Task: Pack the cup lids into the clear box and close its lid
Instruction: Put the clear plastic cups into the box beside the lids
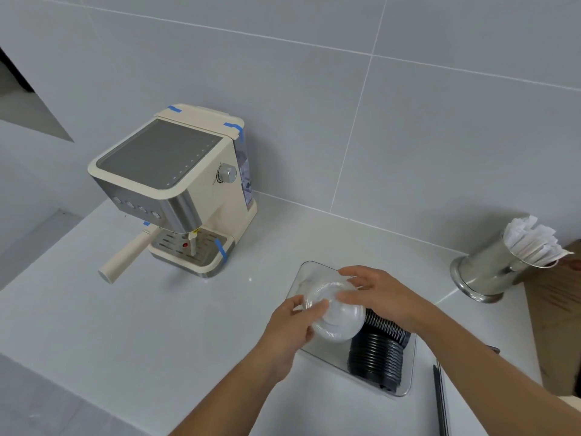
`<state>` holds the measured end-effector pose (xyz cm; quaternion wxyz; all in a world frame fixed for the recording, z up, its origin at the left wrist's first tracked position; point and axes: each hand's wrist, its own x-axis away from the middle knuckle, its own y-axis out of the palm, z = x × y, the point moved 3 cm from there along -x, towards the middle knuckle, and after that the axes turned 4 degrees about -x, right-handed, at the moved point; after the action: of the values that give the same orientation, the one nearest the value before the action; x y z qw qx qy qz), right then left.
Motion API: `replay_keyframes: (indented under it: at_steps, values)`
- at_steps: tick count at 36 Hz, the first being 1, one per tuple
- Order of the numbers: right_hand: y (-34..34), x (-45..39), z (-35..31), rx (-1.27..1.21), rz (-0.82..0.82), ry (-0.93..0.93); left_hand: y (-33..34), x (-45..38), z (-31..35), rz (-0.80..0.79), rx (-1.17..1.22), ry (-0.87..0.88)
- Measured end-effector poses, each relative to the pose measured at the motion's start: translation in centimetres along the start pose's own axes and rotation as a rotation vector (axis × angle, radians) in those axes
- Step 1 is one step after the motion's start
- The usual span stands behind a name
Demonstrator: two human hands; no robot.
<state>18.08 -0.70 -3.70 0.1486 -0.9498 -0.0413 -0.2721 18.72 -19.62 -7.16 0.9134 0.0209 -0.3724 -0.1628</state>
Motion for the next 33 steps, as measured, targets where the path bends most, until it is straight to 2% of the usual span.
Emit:
replay_keyframes:
  at_steps: [4,13,26,33]
  values:
    - [0.5,-0.9,-0.1,-0.09,0.037,0.029,0.8,0.7,0.2,0.005,0.126,-0.081]
    - [2.8,-3.3,-0.2,-0.059,0.067,0.184,1.0,0.7,0.0,0.085,0.252,-0.222]
    - [4.8,-5.6,0.5,-0.244,0.139,0.349,1.7,0.2,1.4,0.174,0.443,-0.334]
    - [5.4,-5.4,1.0,-0.317,0.171,0.383,2.0,0.0,1.8,0.239,0.413,-0.349]
